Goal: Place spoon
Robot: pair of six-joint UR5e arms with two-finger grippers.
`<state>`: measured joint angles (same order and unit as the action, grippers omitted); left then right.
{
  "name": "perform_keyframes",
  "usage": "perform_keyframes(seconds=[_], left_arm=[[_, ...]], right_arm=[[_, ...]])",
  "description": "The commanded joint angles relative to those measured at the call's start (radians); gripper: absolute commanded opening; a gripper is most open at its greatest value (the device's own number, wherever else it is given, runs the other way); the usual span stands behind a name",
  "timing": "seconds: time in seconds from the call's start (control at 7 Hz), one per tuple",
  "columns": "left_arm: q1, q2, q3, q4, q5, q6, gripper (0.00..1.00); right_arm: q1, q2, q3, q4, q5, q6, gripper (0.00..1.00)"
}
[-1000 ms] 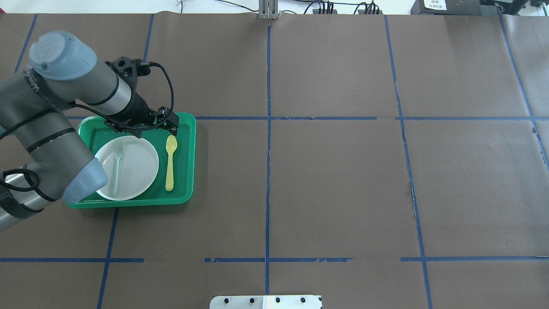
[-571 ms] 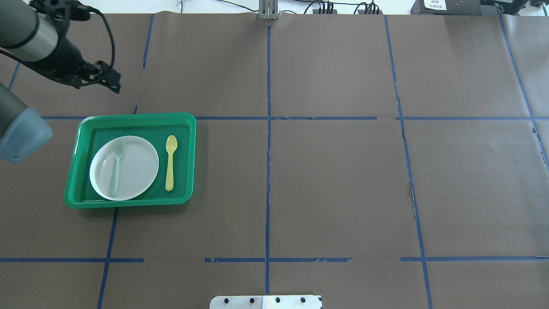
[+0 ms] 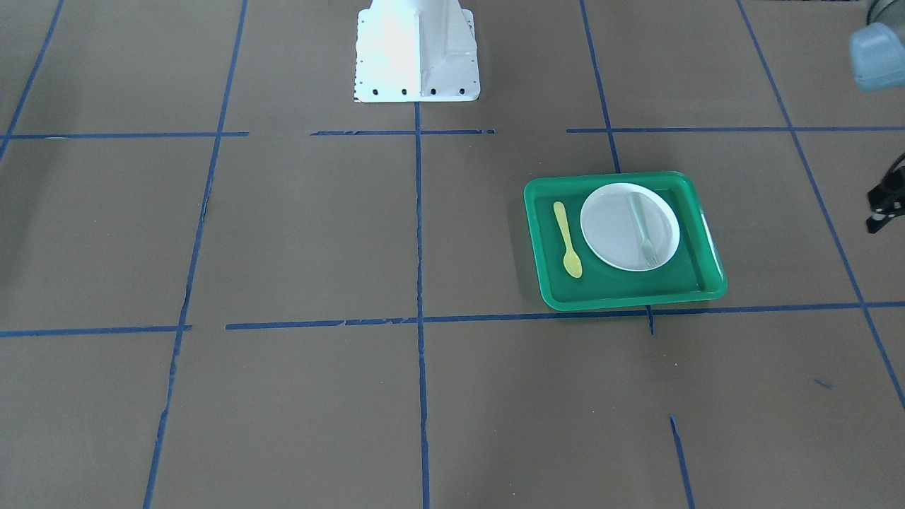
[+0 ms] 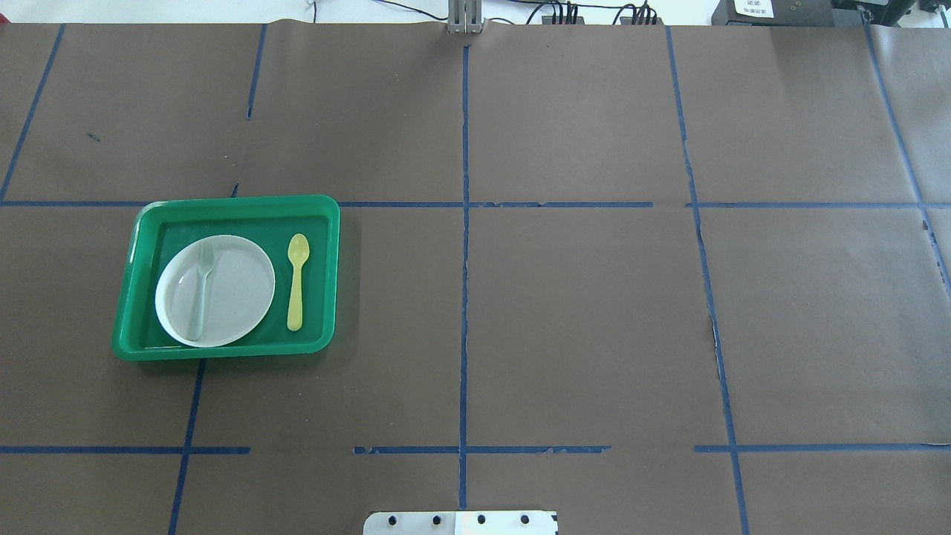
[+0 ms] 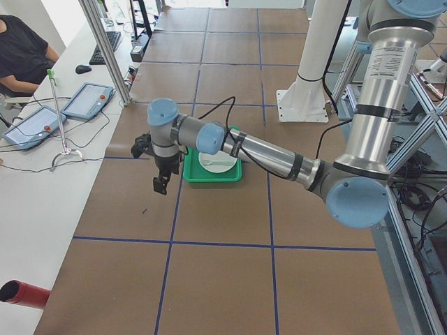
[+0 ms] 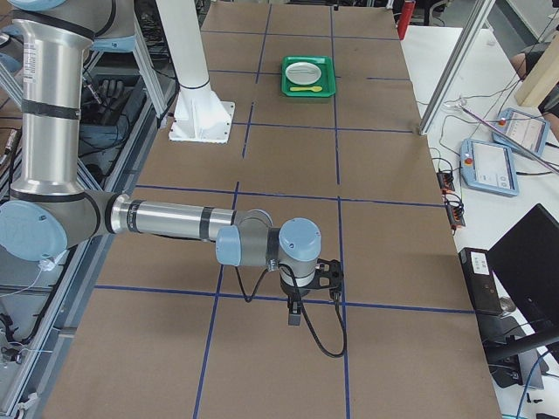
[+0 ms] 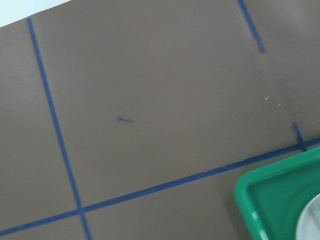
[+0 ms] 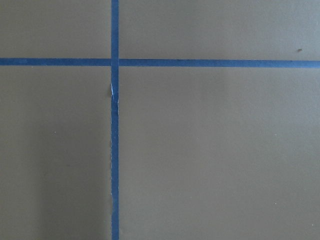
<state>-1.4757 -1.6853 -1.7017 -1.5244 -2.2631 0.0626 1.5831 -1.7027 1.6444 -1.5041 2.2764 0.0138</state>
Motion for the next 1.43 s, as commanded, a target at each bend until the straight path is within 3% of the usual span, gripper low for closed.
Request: perform_keyframes(seconds=[0.0, 1.29], left_arm=[[-0.086, 0.127, 0.080, -0.025, -0.021, 0.100, 1.00], [-0.110, 0.162, 0.085, -0.025, -0.027, 0.103, 1.00]], right_arm=[[0.000, 0.000, 0.000, -0.001, 0.000, 0.000, 1.00], [0.000, 0.000, 0.000, -0.001, 0.000, 0.000, 1.00]])
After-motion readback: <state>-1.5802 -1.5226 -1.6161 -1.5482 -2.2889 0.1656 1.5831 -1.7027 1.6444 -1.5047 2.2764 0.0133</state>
